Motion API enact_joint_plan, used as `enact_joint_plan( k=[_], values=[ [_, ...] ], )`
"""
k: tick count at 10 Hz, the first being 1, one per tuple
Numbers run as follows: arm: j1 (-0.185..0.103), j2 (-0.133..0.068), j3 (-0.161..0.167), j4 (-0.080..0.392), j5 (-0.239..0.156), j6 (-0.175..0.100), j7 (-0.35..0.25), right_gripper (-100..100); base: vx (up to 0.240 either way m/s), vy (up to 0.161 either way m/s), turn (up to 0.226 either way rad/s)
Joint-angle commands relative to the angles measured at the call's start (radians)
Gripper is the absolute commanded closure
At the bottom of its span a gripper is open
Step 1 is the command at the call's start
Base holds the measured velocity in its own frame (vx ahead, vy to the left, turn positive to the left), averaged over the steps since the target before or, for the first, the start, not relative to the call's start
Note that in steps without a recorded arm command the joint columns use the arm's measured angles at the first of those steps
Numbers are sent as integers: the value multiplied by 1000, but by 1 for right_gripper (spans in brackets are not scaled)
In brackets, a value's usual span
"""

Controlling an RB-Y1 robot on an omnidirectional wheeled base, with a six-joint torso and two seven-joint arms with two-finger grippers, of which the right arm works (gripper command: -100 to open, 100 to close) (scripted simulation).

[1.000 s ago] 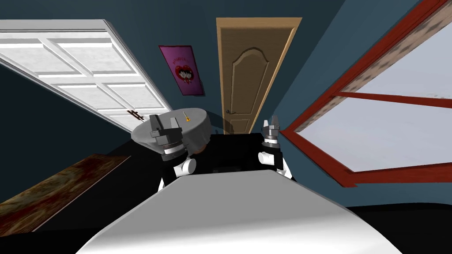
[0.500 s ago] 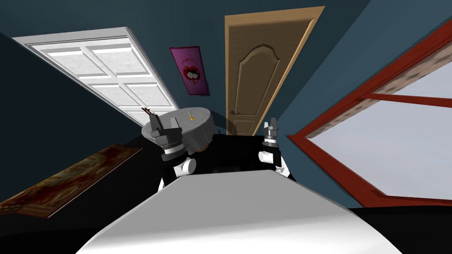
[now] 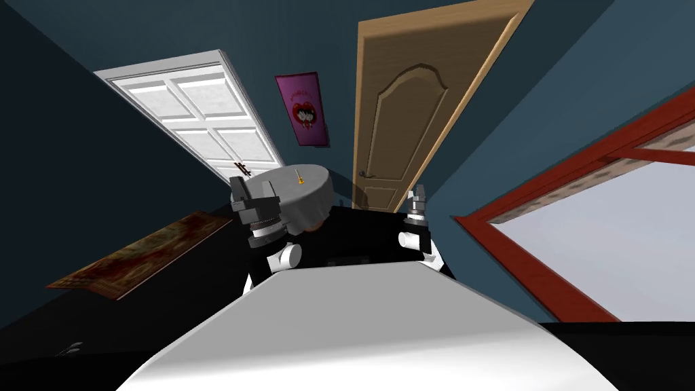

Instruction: Pull the door open

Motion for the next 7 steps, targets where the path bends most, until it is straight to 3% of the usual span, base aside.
enact_joint_plan(
  k=[1,5,7],
  values=[
    [-15,-7,-12,38,-7,-7,3,-100,42,-43,46],
    [-57,-21,-52,143,-31,-24,24,-100,41,-35,129],
    [-87,-30,-80,203,-48,-35,38,-100,46,-43,233]
  ],
)
